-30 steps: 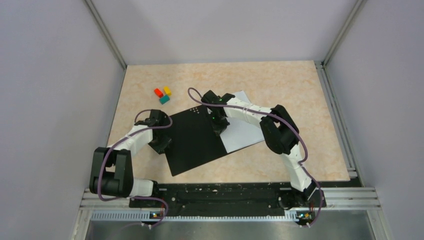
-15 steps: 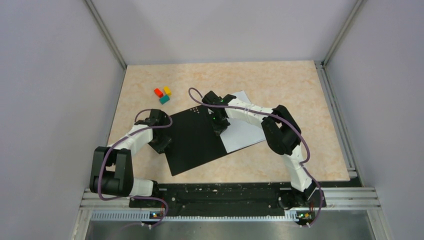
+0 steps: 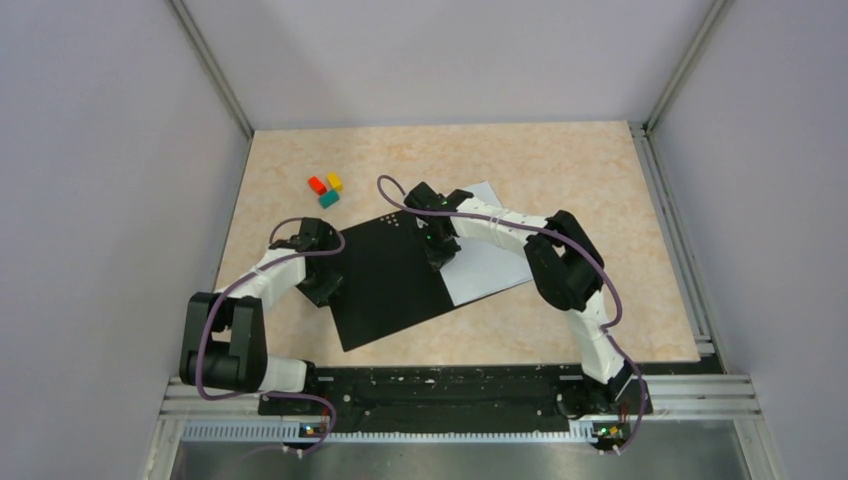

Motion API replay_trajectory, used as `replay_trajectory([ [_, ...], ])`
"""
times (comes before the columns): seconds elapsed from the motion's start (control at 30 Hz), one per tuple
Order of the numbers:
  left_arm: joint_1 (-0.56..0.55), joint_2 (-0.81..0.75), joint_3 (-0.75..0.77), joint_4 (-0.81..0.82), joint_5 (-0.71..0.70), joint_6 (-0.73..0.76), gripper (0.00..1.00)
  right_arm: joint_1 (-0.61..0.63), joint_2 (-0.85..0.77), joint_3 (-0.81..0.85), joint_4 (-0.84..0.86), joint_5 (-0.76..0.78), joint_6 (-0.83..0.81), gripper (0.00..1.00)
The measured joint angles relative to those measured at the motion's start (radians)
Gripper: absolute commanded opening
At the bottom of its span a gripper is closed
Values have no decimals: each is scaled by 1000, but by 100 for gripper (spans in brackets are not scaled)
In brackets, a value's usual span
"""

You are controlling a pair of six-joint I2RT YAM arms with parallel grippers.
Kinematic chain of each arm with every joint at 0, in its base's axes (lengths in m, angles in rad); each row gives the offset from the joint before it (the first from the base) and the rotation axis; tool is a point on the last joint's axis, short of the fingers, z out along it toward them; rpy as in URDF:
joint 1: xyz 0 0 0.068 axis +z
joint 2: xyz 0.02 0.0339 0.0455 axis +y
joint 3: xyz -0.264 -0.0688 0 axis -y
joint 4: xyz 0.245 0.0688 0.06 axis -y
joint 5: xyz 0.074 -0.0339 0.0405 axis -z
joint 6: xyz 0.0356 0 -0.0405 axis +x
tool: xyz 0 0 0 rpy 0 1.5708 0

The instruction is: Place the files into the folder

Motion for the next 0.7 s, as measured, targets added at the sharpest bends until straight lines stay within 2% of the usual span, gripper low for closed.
replay_trajectory([
  [0.53, 0, 0, 0, 0, 0, 0, 39, 7, -22, 0, -6, 28, 1, 0],
  [0.7, 1, 0, 0, 0, 1, 0, 39, 9, -23, 0, -7, 34, 1, 4],
])
